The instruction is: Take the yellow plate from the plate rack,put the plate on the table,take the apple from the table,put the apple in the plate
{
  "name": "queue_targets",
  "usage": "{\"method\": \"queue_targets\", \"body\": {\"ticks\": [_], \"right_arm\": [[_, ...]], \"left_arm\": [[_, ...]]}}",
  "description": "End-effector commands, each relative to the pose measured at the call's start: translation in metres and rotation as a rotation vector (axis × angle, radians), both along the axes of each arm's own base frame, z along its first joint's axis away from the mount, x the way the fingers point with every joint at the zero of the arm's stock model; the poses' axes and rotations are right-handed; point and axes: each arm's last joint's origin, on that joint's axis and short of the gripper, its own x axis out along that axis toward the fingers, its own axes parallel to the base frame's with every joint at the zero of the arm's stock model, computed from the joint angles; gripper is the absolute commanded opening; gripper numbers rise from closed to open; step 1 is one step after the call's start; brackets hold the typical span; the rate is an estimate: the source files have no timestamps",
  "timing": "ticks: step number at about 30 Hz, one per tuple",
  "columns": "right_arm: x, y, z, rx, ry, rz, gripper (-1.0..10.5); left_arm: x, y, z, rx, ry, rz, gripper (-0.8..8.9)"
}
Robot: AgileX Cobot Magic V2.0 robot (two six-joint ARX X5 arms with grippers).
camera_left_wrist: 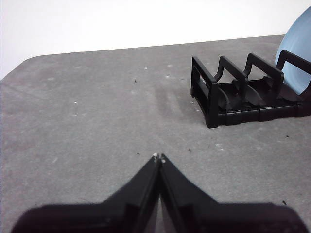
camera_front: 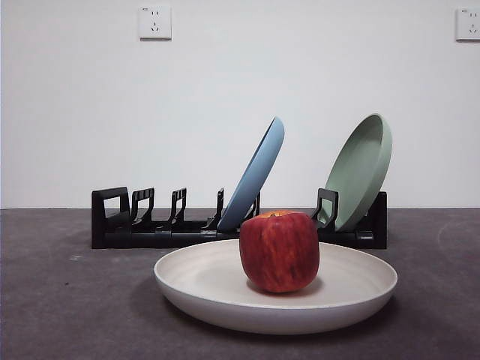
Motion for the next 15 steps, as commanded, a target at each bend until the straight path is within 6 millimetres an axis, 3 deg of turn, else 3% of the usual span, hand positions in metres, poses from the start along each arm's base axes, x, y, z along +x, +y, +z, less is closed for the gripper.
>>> {"method": "queue_targets", "body": {"ticks": [1,8,15], "right_arm": [[-0.001,0.0,-0.018,-0.009,-0.006,0.003,0.0],[-0.006,-0.001,-0.052,0.007,-0.015,0.0,0.0],[-0.006,-0.001,-0.068,0.033,0.002,-0.008,0.0]], "left_arm": [[0.001,0.0,-0.004,-0.007,0.01,0.004,-0.03],[0.001,0.0,-0.004,-0.007,0.009,0.004,-0.03],[0.001,0.0,-0.004,-0.007,0.009,0.004,-0.03]]}}
